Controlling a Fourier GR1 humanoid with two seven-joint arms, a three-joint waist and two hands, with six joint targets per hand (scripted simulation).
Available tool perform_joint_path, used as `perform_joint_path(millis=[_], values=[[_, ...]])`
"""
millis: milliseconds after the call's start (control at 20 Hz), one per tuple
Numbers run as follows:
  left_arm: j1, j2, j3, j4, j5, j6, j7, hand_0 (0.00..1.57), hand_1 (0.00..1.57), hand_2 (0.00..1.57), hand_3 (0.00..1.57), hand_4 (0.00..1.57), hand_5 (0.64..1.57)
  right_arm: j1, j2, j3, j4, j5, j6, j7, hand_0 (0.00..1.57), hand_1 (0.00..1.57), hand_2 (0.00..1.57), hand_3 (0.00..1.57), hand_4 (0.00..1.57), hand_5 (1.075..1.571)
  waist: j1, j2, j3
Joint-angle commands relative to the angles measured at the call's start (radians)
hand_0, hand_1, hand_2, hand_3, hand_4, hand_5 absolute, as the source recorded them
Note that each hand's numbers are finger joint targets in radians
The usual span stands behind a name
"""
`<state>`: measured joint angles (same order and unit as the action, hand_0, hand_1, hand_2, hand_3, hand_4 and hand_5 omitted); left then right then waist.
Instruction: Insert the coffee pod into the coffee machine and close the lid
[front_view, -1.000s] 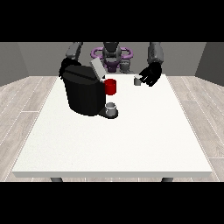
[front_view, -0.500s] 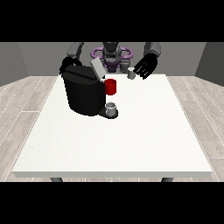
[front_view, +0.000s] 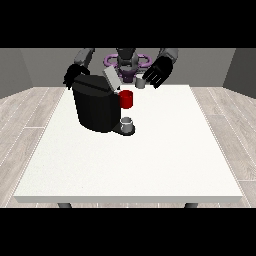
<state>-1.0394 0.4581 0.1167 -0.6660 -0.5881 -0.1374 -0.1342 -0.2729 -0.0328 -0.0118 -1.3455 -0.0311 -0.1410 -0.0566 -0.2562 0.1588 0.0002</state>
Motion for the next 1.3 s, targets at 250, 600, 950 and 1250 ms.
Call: perform_joint_path(millis=[250, 600, 950, 1250], values=[[-0.132, 0.012, 0.004, 0.005, -0.020, -0.016, 0.044, 1.28, 1.28, 1.33, 1.26, 0.52, 1.571, -0.081, 0.006, -0.005, -0.012, 0.033, -0.051, 0.013, 0.00, 0.00, 0.00, 0.00, 0.46, 1.571, -0.027, 0.073, 0.0000], [-0.091, 0.050, 0.020, 0.027, -0.021, -0.014, -0.045, 1.31, 1.31, 1.33, 1.24, 0.49, 1.571, -0.016, -0.025, -0.018, -0.054, -0.008, 0.013, -0.008, 0.00, 0.00, 0.00, 0.00, 0.52, 1.571, -0.052, 0.101, -0.0001], [-0.119, -0.039, -0.012, 0.019, -0.050, 0.005, 0.044, 1.27, 1.27, 1.30, 1.22, 0.51, 1.571, -0.065, -0.024, -0.049, -0.011, -0.011, -0.015, 0.016, 0.00, 0.00, 0.00, 0.00, 0.51, 1.571, -0.023, 0.076, 0.0000], [-0.100, -0.008, 0.010, 0.046, -0.043, -0.002, -0.009, 1.18, 1.18, 1.25, 1.18, 0.49, 1.571, -0.031, -0.023, -0.036, -0.067, -0.024, 0.001, 0.041, 0.00, 0.00, 0.00, 0.00, 0.53, 1.571, -0.045, 0.080, -0.0003]])
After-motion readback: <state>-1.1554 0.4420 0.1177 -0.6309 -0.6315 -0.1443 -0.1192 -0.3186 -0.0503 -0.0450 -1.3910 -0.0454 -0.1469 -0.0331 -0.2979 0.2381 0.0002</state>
